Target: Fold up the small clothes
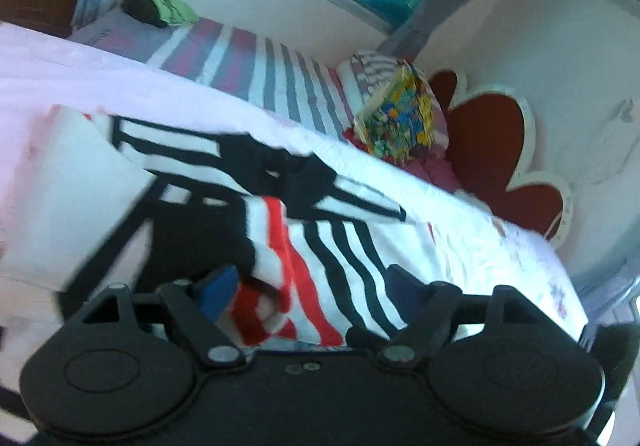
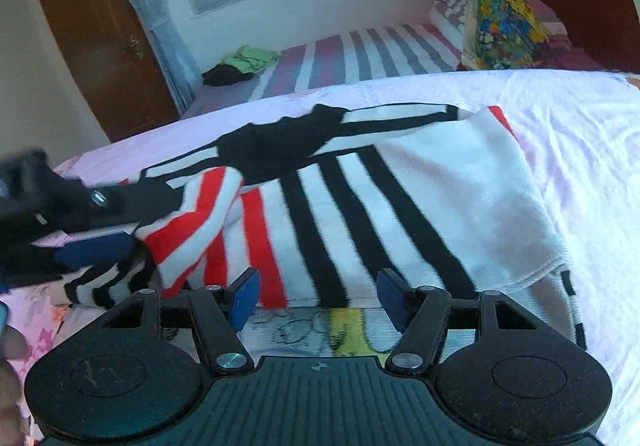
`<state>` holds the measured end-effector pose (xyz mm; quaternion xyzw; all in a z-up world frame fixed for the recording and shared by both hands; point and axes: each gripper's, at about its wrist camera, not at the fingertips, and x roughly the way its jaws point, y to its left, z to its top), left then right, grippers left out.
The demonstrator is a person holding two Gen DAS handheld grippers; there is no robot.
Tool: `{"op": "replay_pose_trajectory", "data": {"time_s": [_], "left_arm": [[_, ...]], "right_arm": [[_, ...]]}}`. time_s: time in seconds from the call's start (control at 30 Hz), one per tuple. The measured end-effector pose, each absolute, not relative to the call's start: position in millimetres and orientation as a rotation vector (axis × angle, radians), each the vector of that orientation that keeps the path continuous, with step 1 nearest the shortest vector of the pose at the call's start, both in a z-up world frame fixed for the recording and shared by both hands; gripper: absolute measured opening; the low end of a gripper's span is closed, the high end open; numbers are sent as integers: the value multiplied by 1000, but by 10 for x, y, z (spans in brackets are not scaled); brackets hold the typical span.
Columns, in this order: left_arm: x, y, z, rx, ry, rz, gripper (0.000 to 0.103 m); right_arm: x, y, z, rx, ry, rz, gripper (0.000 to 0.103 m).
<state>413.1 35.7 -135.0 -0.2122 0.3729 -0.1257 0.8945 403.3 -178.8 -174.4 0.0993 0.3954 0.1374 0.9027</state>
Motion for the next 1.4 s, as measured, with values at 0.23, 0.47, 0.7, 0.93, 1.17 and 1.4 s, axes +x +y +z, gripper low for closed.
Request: {"op": "replay_pose_trajectory", "data": {"time_s": [0.23,0.47,0.7,0.93,1.17,1.4], "left_arm": [[3941,1088,-1272,-434,686,57,77],[4023,1339,-1713,-398,800,198,65],[4085,1370,-1891,-432,835,171,61],[4133,1288,-1952,-400,831,134,62],[4159,1282,-1932,-401,846,123,60],[4151,1292,-1914,-422,847,123,60]], "right_arm": [[4020,-1197,-1702,98,796,412,64],[4310,-857,-1749,76,768,377,63],[4416,-1444,-1619,343,752,273,4],[4328,-1963,-1817,368,817,127,5],[4446,-2140,-1709,409,779,112,5],[4446,-2551,-1843,510,810,2,88]]}}
